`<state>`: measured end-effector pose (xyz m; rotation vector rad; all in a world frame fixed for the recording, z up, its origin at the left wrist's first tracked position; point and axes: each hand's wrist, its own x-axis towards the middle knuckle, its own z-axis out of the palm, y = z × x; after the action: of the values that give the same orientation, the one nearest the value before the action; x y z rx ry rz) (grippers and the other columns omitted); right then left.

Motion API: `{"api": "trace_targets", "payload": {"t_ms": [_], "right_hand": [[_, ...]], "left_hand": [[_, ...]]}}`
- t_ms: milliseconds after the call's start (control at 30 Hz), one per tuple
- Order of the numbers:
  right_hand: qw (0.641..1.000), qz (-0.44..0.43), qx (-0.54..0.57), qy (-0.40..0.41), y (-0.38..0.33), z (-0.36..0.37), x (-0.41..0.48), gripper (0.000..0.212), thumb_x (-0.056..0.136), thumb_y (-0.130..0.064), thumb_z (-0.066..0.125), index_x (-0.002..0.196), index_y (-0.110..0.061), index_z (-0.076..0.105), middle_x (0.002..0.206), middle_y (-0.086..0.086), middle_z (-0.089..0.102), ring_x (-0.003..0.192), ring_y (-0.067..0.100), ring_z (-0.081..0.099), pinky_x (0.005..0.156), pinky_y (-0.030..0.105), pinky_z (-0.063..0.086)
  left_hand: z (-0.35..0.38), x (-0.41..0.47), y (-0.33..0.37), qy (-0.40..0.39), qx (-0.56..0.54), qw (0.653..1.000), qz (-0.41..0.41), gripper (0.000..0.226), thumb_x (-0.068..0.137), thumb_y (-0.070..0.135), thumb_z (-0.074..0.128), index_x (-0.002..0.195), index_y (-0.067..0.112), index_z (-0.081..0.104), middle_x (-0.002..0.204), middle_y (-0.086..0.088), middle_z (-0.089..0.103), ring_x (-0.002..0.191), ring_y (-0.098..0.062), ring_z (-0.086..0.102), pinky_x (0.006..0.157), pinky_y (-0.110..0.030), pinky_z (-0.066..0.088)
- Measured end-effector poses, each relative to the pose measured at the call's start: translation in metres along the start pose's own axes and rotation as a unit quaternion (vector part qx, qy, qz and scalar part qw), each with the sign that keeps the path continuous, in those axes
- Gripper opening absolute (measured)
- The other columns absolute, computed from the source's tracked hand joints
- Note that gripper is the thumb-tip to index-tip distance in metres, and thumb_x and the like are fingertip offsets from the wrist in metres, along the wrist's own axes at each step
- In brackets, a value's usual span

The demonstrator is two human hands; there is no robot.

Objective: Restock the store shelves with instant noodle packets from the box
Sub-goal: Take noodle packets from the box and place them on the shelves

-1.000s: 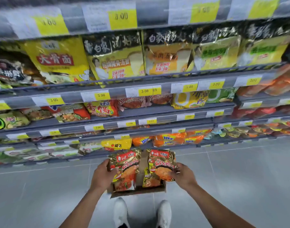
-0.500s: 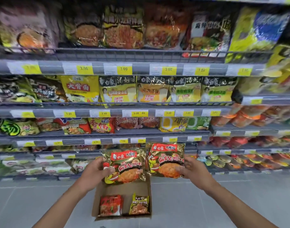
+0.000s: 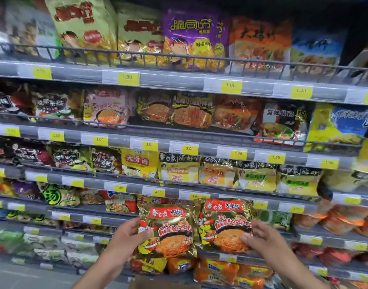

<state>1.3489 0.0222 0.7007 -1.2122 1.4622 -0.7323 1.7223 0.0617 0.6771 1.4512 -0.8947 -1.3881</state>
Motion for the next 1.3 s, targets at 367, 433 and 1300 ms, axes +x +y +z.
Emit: {"api": "trace_targets", "payload": {"t_ms": [367, 433, 1300], "right_hand": [[0.996, -0.048, 0.076, 0.012, -0.083, 0.033, 0.035, 0.065, 0.078, -0.020, 0.080, 0.136, -0.016, 0.050, 0.128, 0.006, 0.054, 0.095, 0.010, 0.064, 0.063, 0.025, 0.060], [0.994, -0.064, 0.079, 0.027, -0.096, 0.042, 0.037, 0.061, 0.084, -0.018, 0.077, 0.137, -0.018, 0.049, 0.129, 0.005, 0.051, 0.097, 0.011, 0.061, 0.065, 0.027, 0.060], [0.984, -0.131, 0.107, 0.062, -0.236, 0.131, 0.066, 0.029, 0.088, -0.019, 0.074, 0.114, -0.011, 0.062, 0.112, 0.005, 0.072, 0.102, 0.016, 0.069, 0.077, 0.027, 0.058]], "left_hand": [[-0.053, 0.022, 0.062, 0.003, -0.114, 0.993, 0.015, 0.082, 0.075, 0.026, 0.084, 0.147, 0.016, 0.045, 0.149, -0.002, 0.047, 0.135, -0.023, 0.046, 0.113, -0.052, 0.035], [-0.059, 0.026, 0.074, -0.021, -0.115, 0.993, 0.026, 0.042, 0.085, 0.020, 0.077, 0.123, 0.021, 0.061, 0.128, 0.001, 0.062, 0.111, -0.013, 0.061, 0.099, -0.046, 0.045], [-0.124, 0.079, 0.092, -0.079, -0.066, 0.990, 0.091, 0.107, 0.066, 0.050, 0.087, 0.154, 0.020, 0.035, 0.157, 0.001, 0.040, 0.143, -0.021, 0.037, 0.116, -0.052, 0.026]]}}
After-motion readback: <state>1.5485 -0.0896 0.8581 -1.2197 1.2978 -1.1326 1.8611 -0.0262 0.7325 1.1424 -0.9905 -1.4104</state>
